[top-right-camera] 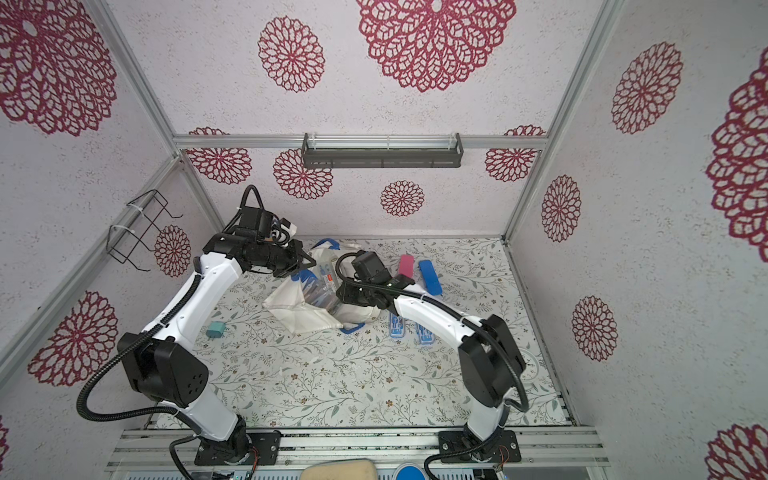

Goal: Take out the compass set from the canvas bag
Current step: Pick up the compass set from the canvas bag.

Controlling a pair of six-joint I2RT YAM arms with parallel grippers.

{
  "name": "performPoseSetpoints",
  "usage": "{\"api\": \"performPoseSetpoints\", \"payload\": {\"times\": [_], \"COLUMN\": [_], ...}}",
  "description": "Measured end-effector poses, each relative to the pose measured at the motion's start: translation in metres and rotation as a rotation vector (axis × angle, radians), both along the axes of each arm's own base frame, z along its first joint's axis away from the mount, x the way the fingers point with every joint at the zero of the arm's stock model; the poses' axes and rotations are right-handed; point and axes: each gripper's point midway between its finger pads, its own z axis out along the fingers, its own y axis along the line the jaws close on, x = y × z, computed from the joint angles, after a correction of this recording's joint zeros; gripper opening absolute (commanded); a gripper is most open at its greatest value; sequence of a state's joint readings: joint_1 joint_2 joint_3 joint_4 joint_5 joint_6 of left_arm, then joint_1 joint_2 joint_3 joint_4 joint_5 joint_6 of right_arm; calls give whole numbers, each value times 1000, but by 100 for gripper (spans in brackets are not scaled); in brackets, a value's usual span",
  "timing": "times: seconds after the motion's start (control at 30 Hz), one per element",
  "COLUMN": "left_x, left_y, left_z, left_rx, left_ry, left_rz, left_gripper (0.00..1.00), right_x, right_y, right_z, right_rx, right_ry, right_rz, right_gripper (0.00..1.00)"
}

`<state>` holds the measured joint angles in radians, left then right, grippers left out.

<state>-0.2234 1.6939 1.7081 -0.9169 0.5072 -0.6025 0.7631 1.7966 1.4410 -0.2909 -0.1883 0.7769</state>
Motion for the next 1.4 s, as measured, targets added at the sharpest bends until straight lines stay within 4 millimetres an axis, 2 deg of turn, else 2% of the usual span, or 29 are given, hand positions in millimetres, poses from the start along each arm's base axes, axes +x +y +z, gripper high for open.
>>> {"api": "performPoseSetpoints", "payload": {"times": [0.07,0.13,0.2,0.27,0.33,0.5,0.7,0.87,1.03,1.17,1.27,1.4], "left_x": [0,-1,-2,-5,-9,-17,-25,-27,-26,-25,-25,-25], "left_y": [-1,-1,-3,-5,-6,-14,-19,-22,-22,-21,-20,-20], "left_z": [0,-1,-1,-2,-4,-6,-9,-10,-10,-10,-10,-11], "left_rx": [4,9,10,11,12,16,11,8,7,12,13,17], "left_ry": [0,0,2,6,10,13,20,22,18,15,16,16], "left_rz": [3,4,2,-2,-6,-27,-42,-49,-48,-42,-42,-39], "left_gripper": [0,0,0,0,0,0,0,0,0,0,0,0], "right_x": [-2,-3,0,6,16,39,46,51,67,76,77,79], "right_y": [6,8,9,9,10,8,-3,3,23,37,40,44], "right_z": [-37,-63,-78,-83,-79,-75,-114,-117,-117,-116,-116,-110], "right_rx": [-31,-36,-16,18,68,162,133,177,306,385,407,429], "right_ry": [92,175,235,276,293,339,420,432,410,401,398,377], "right_rz": [-24,-62,-117,-185,-246,-406,-538,-564,-548,-521,-512,-482], "right_gripper": [49,53,56,61,64,64,64,65,54,34,23,16]}}
